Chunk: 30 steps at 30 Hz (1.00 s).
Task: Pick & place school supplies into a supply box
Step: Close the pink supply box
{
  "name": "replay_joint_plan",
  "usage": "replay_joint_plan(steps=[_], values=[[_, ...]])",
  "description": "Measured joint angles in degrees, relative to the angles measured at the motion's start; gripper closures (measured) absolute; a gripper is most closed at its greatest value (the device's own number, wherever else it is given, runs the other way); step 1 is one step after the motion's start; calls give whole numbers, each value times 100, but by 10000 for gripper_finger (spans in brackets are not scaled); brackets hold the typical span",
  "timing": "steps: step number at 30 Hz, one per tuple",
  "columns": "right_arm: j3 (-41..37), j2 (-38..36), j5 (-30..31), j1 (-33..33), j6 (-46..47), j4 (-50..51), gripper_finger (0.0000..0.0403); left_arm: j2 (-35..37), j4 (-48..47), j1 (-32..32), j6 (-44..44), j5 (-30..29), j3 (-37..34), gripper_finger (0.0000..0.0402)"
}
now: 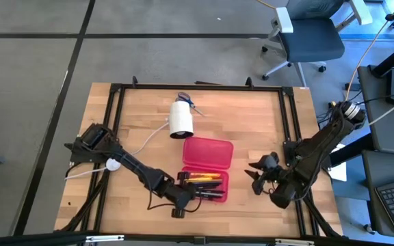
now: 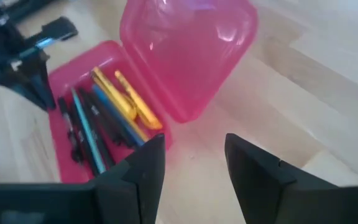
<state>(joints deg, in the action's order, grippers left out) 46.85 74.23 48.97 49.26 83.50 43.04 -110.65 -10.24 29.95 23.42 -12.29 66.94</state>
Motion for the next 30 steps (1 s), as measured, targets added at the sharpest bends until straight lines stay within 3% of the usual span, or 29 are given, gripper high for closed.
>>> replay_joint_plan(steps=[4,11,17,21,23,26,30], values=[[-859,-286,319,-4,-429,-1356,231,0,-1,92,-3,-20,0,399],[-2035,-316,274,-294,-2593,-3533,231,0,-22,116,-56,-5,0,399],[-2566,-318,912,-718,-2683,-3513,231,0,-24,116,-20,-7,0,399],[-2656,-389,1190,-1182,-1902,-3343,231,0,-24,114,-21,-5,0,399],[-2656,-487,815,-1584,-1882,-2971,231,0,-24,114,-65,14,0,399],[-2656,-631,-314,-2320,-1956,-2813,231,0,-22,107,-149,33,0,399],[-2656,-868,-1367,-3157,-2726,-2929,231,0,-26,105,-157,61,0,399]])
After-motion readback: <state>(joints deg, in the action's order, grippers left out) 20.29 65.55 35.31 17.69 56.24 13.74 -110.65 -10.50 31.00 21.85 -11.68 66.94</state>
